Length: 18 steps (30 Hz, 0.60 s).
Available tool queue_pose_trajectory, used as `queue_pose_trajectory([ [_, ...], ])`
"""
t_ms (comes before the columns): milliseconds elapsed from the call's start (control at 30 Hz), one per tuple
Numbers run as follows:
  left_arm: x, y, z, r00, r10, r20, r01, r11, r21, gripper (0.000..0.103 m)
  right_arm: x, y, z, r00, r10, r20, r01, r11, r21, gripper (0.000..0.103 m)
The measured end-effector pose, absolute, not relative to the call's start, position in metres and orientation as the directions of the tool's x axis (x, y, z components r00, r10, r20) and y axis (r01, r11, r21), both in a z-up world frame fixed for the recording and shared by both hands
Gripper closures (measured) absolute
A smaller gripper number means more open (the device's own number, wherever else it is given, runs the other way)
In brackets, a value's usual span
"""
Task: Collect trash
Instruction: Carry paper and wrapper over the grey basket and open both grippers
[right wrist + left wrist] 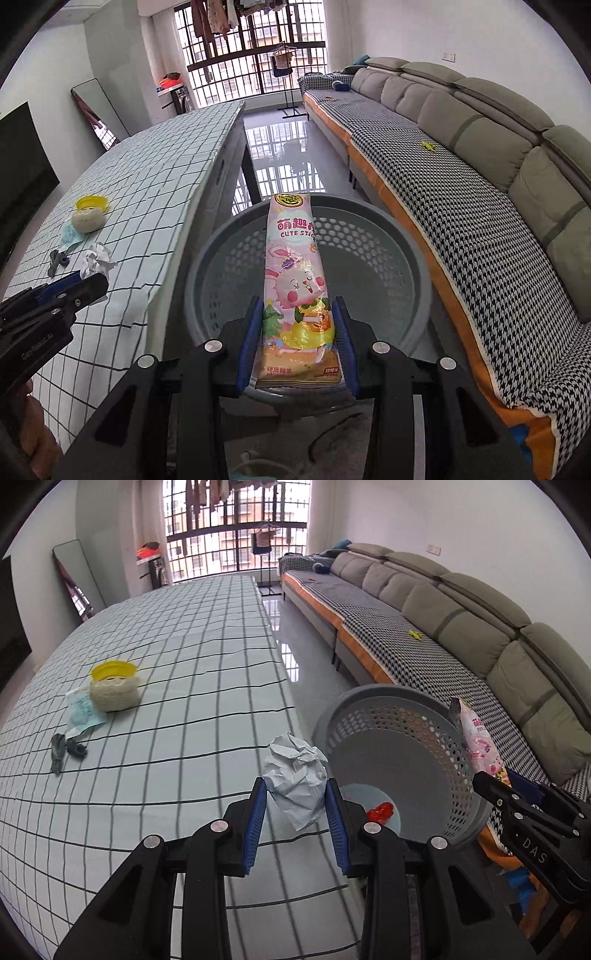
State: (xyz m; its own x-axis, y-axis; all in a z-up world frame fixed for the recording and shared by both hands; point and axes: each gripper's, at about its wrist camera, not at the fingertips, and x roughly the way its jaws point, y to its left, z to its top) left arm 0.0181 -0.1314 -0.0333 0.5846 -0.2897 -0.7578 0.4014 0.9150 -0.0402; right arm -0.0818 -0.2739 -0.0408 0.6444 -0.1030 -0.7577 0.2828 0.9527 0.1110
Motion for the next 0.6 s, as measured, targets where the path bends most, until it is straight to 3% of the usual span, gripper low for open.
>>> queue_pose_trajectory([
  [600, 0.042, -0.22, -0.064, 0.523, -0.245, -0.816, 0.442, 0.897, 0.015, 0.068, -0.063, -0.334, -0.083, 0.619, -0.033, -0.785, 0.291, 0.938, 0.19, 0.066],
])
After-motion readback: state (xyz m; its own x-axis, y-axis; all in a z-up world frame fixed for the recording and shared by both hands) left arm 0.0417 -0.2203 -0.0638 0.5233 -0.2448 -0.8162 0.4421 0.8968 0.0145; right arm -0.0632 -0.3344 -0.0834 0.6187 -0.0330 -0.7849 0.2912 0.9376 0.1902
